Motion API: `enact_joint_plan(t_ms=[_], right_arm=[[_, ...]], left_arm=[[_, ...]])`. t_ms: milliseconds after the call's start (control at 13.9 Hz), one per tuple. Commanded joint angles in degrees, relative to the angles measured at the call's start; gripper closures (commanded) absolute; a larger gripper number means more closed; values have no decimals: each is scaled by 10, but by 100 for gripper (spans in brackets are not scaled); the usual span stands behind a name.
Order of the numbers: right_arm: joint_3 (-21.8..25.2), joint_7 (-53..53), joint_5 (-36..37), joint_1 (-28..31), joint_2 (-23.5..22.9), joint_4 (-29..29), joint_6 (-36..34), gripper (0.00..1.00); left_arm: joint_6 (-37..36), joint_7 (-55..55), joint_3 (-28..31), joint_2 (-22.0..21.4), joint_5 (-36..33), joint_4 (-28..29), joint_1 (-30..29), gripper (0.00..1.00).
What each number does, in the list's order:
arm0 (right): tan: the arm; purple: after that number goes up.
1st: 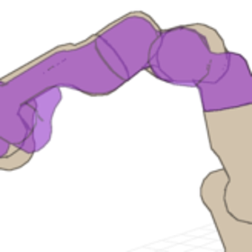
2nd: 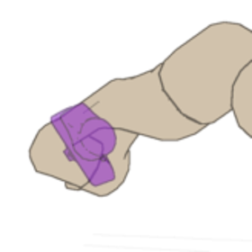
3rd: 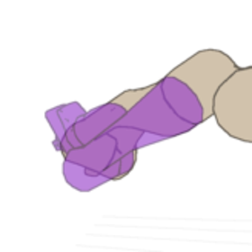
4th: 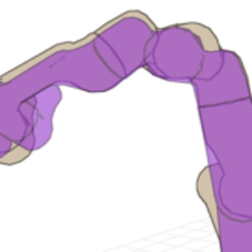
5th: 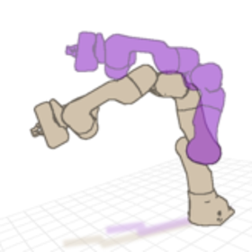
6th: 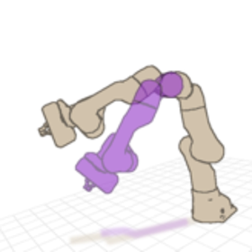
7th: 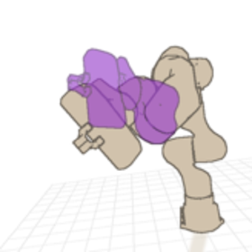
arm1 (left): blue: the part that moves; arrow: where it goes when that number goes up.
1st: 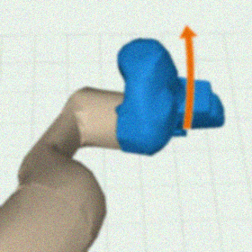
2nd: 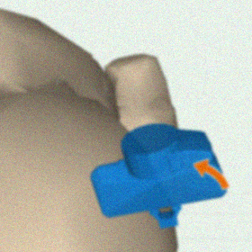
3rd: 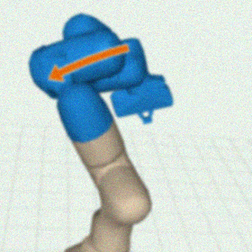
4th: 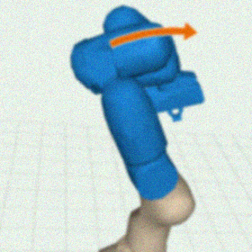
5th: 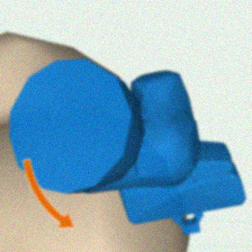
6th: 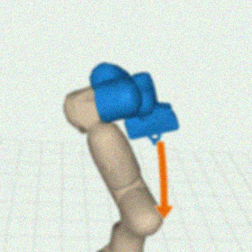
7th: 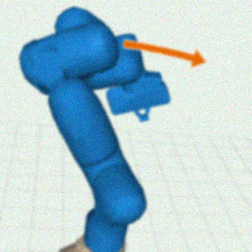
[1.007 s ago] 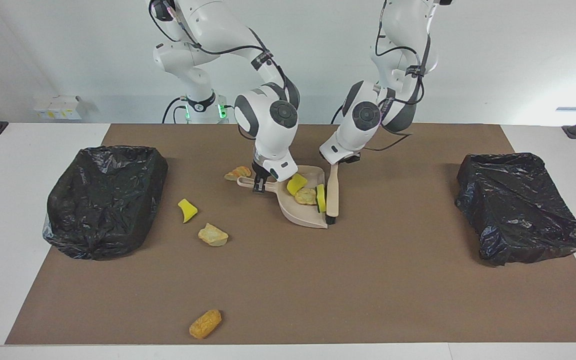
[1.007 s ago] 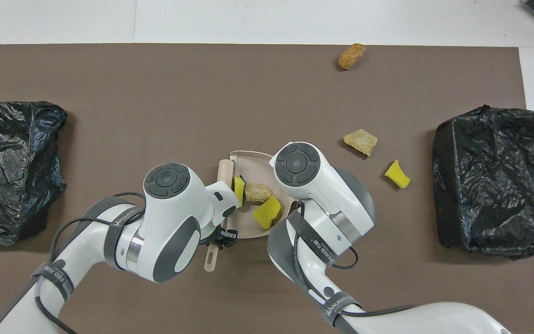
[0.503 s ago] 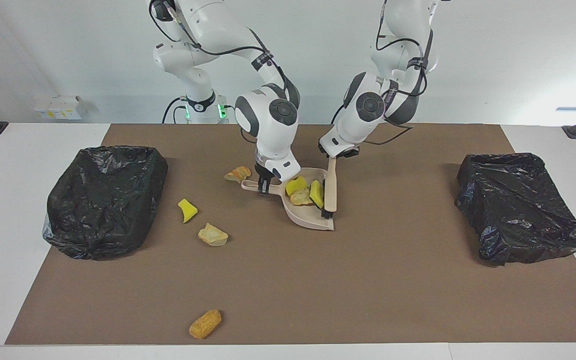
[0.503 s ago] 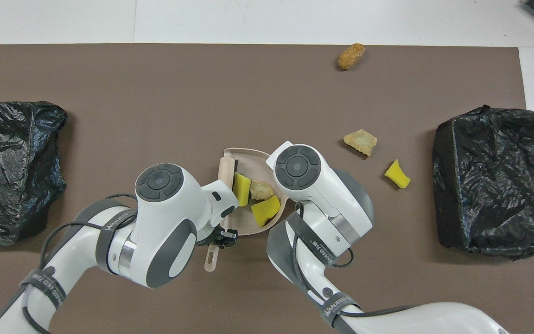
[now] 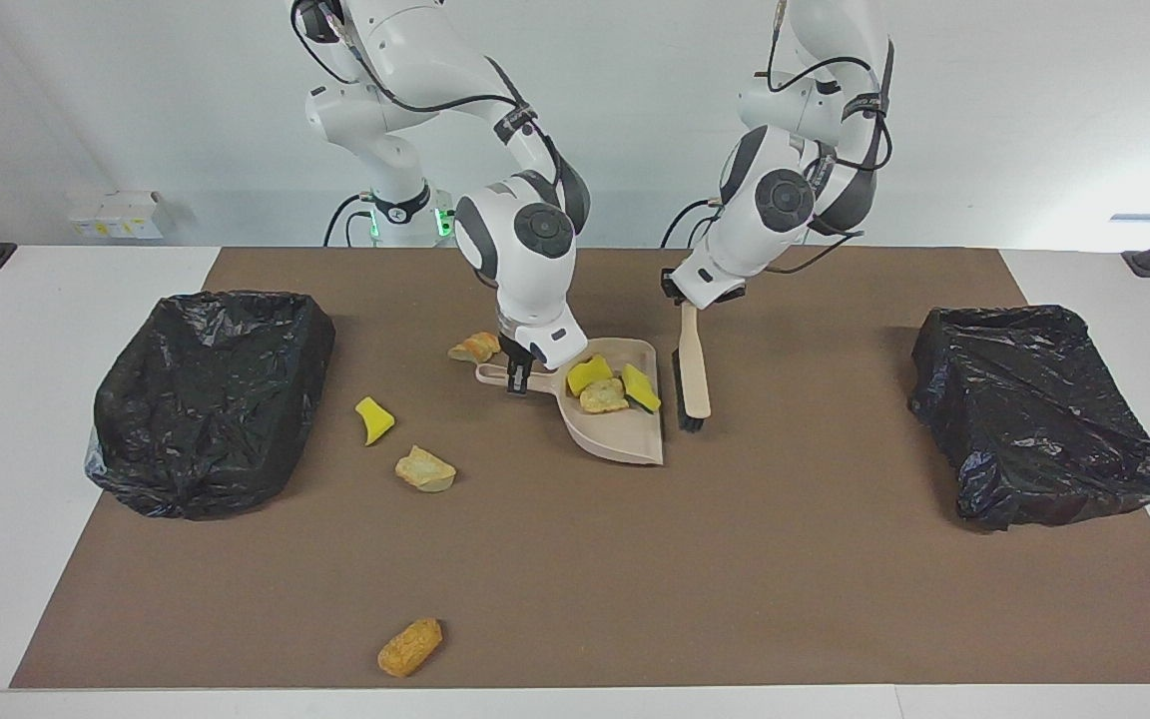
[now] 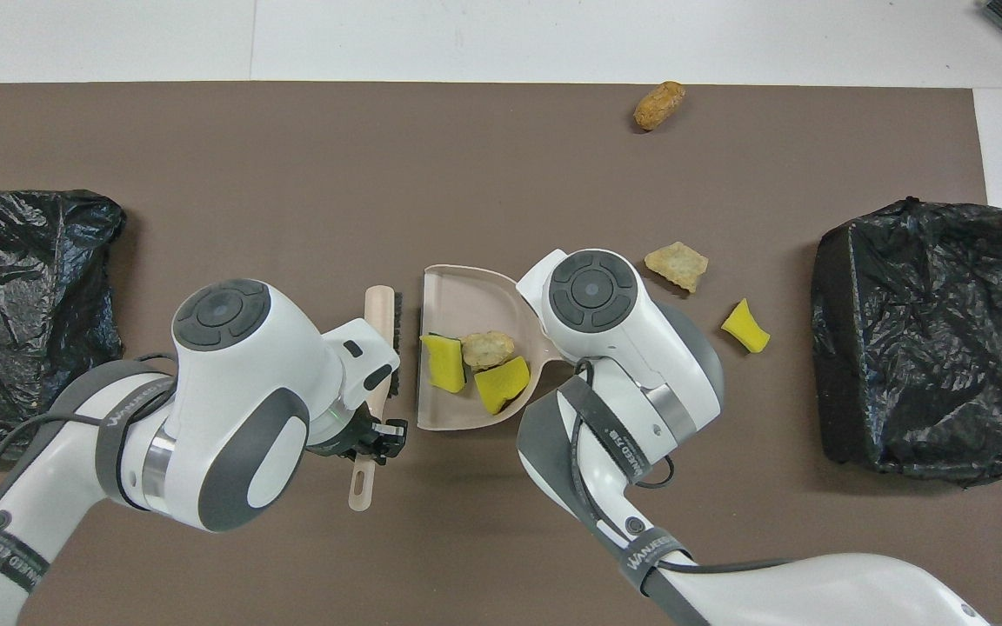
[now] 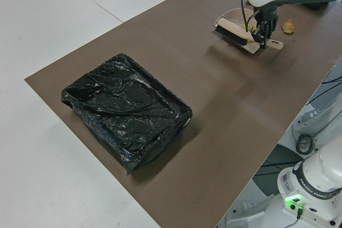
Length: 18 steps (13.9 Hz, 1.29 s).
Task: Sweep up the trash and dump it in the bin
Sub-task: 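Sweep the bread and sponge into the dustpan with the left gripper, then carry the dustpan with the right gripper and tip it over the bag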
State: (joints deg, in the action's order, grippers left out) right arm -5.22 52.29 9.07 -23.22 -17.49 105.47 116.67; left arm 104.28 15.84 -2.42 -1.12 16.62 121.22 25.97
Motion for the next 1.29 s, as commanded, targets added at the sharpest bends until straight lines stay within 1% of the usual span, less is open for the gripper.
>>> enact_joint_plan(t_ms=[0,72,216,288,431,503,647,863,1078,1222], right_arm=[[-4,55,-17,22,19,-5,-7,100],[-4,76,-17,35,27,-10,-20,100],[-4,126,-18,65,35,-30,-54,100],[-4,154,-17,82,40,-45,-71,100],[-3,233,-17,130,40,-76,-113,100],[-4,261,-17,157,41,-85,-122,100],[-4,314,-17,209,41,-103,-136,100],[-1,384,-7,265,40,-122,-134,100],[0,474,-10,344,40,-125,-131,100],[3,523,-1,388,40,-148,-132,100]], left_arm=[[-49,11,5,-51,1,-12,-14,100],[-63,20,6,-70,-2,-13,-15,100],[-70,85,-2,-83,-61,-14,-7,100],[-73,133,-5,-91,-67,-8,2,100],[-56,148,-7,-110,-67,23,21,100],[-39,154,-6,-105,-66,32,38,100],[19,198,-7,-88,-66,62,78,100],[112,211,-7,-60,-65,103,135,100],[134,224,-7,-42,-62,123,162,100],[153,224,-7,-40,-38,132,162,100]])
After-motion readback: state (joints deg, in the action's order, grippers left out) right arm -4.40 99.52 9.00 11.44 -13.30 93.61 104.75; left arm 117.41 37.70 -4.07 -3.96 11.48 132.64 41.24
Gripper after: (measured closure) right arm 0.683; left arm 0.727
